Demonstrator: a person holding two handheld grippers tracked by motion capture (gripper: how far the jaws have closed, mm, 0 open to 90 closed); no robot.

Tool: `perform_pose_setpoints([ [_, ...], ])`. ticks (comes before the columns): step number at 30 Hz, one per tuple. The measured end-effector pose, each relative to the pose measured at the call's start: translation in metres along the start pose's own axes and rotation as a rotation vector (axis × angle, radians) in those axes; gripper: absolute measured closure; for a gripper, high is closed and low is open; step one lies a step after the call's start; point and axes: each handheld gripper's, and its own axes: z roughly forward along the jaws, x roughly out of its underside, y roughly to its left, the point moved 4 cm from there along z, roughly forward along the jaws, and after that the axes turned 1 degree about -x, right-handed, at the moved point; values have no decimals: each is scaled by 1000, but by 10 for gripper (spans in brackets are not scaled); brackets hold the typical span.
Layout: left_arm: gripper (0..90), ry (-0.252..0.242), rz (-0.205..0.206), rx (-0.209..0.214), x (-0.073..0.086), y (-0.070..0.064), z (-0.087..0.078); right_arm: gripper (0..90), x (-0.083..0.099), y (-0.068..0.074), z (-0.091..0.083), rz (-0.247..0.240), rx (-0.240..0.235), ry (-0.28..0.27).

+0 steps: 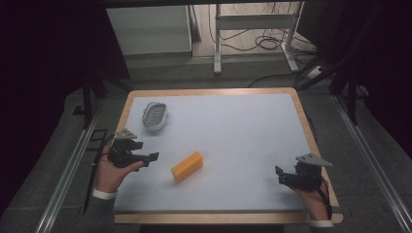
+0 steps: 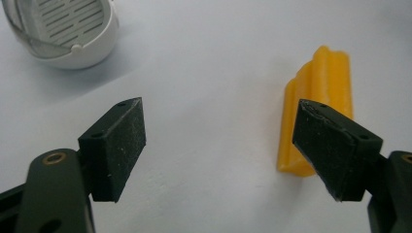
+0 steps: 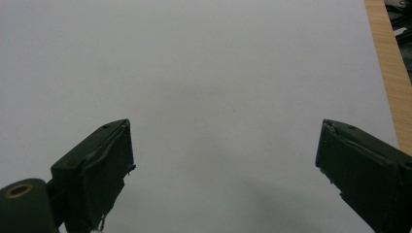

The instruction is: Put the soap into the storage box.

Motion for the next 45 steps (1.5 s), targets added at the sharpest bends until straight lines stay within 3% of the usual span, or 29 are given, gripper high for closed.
perform_pose_setpoints([
  [7,199,2,29,30,-11,-10,-1,66,2,-2,1,5,12,7],
  [15,195,19,97,42,-33,-25,-4,66,1,-2,-1,-2,31,-7],
  [23,192,55,154,77,-47,-48,10,66,2,-5,-1,-1,46,-10],
  [36,190,115,193,92,-48,-64,26,66,3,-7,-1,10,52,-5],
  [45,188,188,218,105,-40,-75,49,66,4,-6,1,6,53,3],
])
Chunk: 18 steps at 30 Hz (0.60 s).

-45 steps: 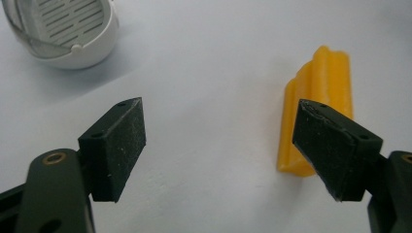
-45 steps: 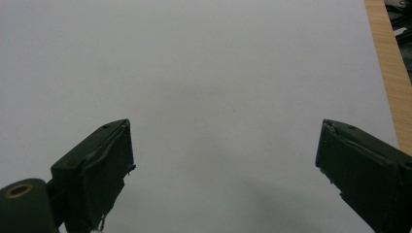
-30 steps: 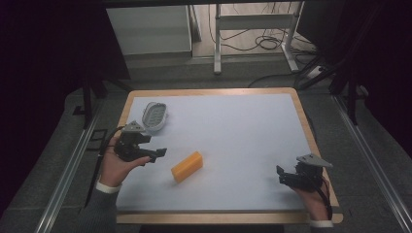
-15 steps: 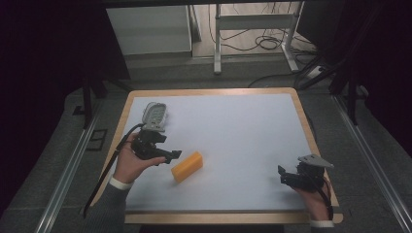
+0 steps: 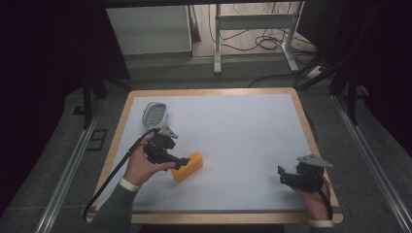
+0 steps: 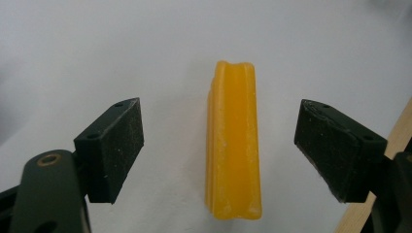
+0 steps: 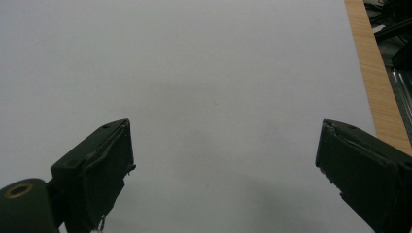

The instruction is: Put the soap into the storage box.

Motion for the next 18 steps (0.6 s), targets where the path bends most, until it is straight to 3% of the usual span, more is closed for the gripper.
perform_pose_setpoints([
  [8,205,35,8,-4,2,-6,18,65,1,1,0,-4,0,5],
  [18,280,128,10,-36,8,-9,49,65,2,0,2,-7,5,13],
])
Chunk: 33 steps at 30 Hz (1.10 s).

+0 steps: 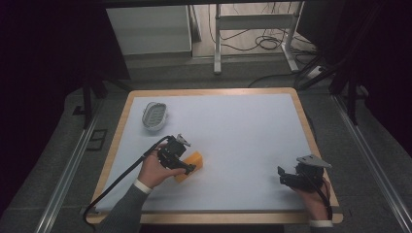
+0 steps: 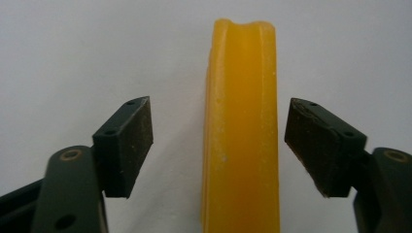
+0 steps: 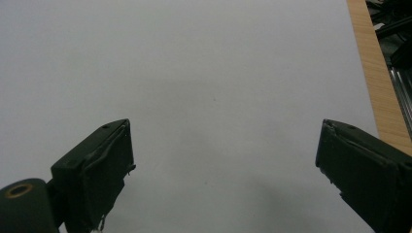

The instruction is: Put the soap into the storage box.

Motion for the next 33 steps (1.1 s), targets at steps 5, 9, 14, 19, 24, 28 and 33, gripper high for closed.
perform_pose_setpoints([
  [5,358,43,14,-9,2,-4,12,66,2,-1,2,-1,6,6],
  [9,433,54,23,-3,3,-5,15,65,2,-1,1,0,6,4],
  [14,538,59,18,-9,3,-5,19,65,2,-1,2,-4,7,7],
  [19,605,34,6,-15,3,-7,18,65,1,-1,1,-3,7,4],
  [24,611,27,6,-17,3,-7,18,66,1,-2,0,-8,12,-1],
  [28,611,36,6,7,3,-5,16,66,1,-3,0,-1,11,-2],
  [33,611,11,-10,25,3,-1,9,66,0,-2,-1,8,2,-8],
])
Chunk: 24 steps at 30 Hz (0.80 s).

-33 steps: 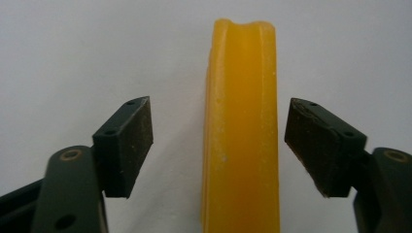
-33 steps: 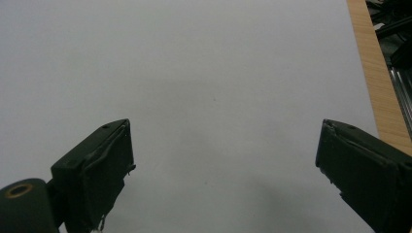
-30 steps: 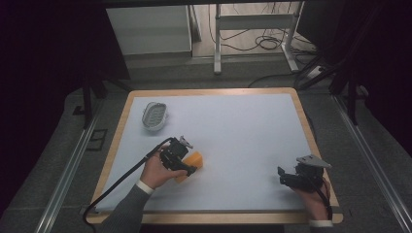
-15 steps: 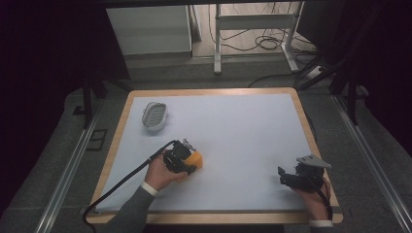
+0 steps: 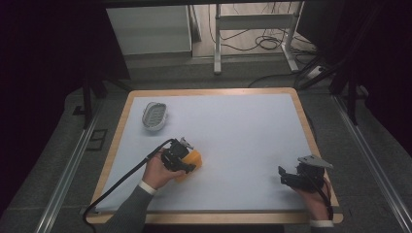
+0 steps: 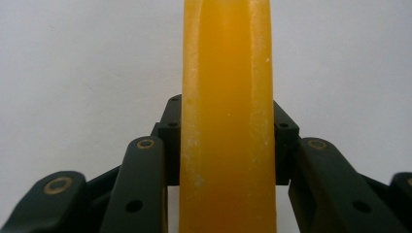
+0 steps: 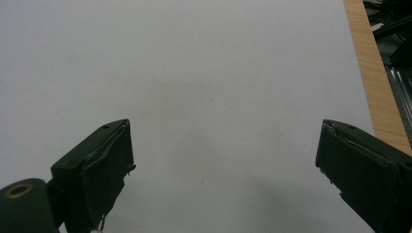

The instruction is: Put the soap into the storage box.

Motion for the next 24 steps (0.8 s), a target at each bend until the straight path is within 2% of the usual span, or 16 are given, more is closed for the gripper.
perform_pose_setpoints([
  [10,612,-67,-23,7,-3,10,-23,65,0,0,0,1,1,-1],
  [18,612,-78,-35,16,-4,18,-33,66,0,-1,0,-1,3,0],
  [19,612,-85,-29,2,-6,20,-36,66,0,-1,0,-3,4,3],
  [24,612,-100,-36,6,-9,25,-41,66,1,-1,0,-3,5,3],
])
